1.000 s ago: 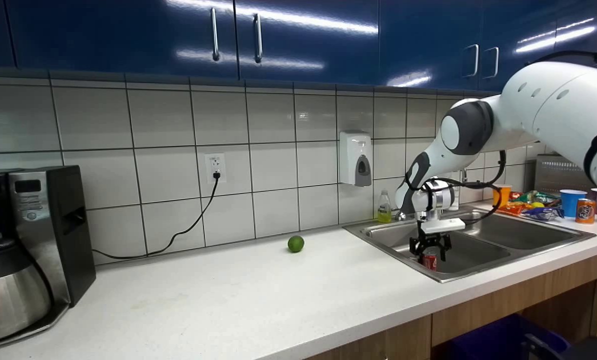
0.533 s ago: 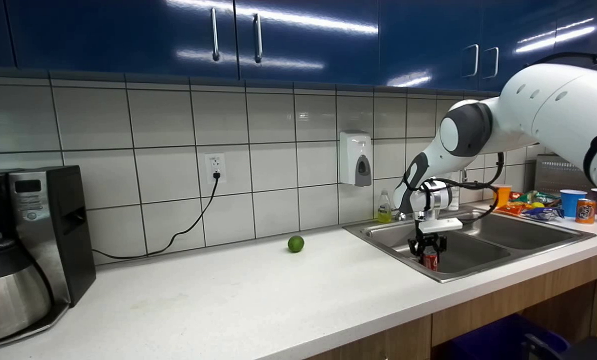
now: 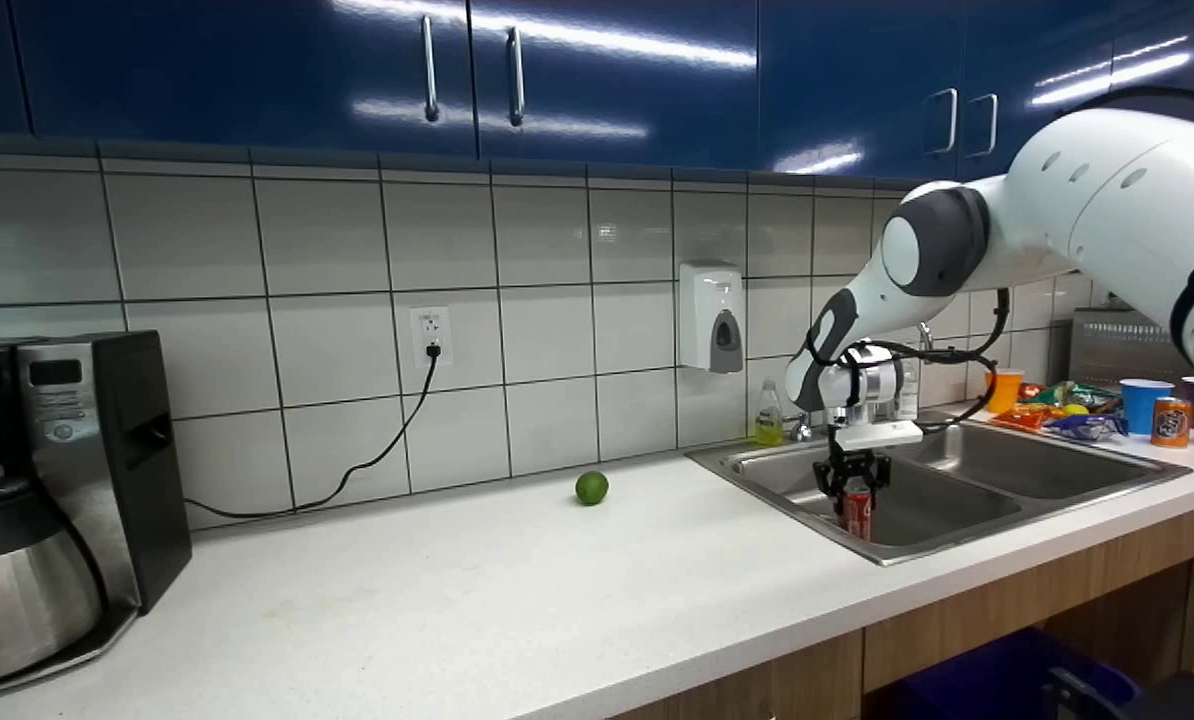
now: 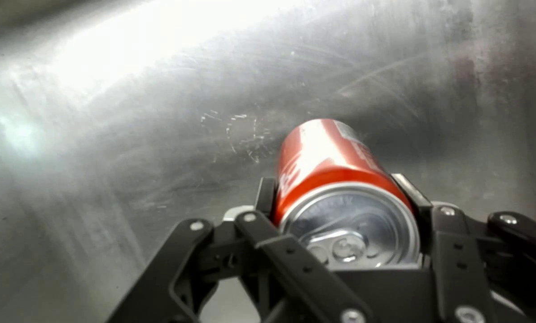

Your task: Remove the red can from the sink and put it on the counter

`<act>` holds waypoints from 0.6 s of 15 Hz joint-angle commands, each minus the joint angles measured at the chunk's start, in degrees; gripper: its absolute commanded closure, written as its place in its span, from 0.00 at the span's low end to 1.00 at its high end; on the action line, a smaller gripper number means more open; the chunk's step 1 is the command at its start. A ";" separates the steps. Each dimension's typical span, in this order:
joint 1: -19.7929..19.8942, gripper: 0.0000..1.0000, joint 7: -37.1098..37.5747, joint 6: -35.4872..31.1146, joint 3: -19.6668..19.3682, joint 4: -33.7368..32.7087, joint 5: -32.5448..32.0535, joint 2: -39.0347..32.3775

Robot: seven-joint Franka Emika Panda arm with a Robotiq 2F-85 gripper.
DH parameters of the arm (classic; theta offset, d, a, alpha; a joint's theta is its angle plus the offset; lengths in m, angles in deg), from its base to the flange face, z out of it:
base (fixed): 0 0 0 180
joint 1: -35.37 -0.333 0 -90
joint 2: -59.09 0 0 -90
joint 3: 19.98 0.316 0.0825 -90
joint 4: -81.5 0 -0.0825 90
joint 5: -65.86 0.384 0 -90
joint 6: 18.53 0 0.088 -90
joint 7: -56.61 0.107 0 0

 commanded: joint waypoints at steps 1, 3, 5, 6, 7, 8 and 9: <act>-0.45 0.61 0.61 2.03 0.44 7.38 -1.93 9.57; -0.62 0.61 0.28 2.80 0.40 9.97 -2.17 13.43; -0.81 0.61 0.03 3.51 0.31 13.05 -2.63 17.56; -0.85 0.61 -0.22 4.03 0.33 14.65 -2.90 19.65; -0.97 0.61 -0.35 4.64 0.28 16.30 -3.25 21.66; -1.10 0.61 -0.62 4.96 0.30 18.24 -3.60 23.82; -1.19 0.61 -1.01 5.13 0.35 20.45 -3.97 26.06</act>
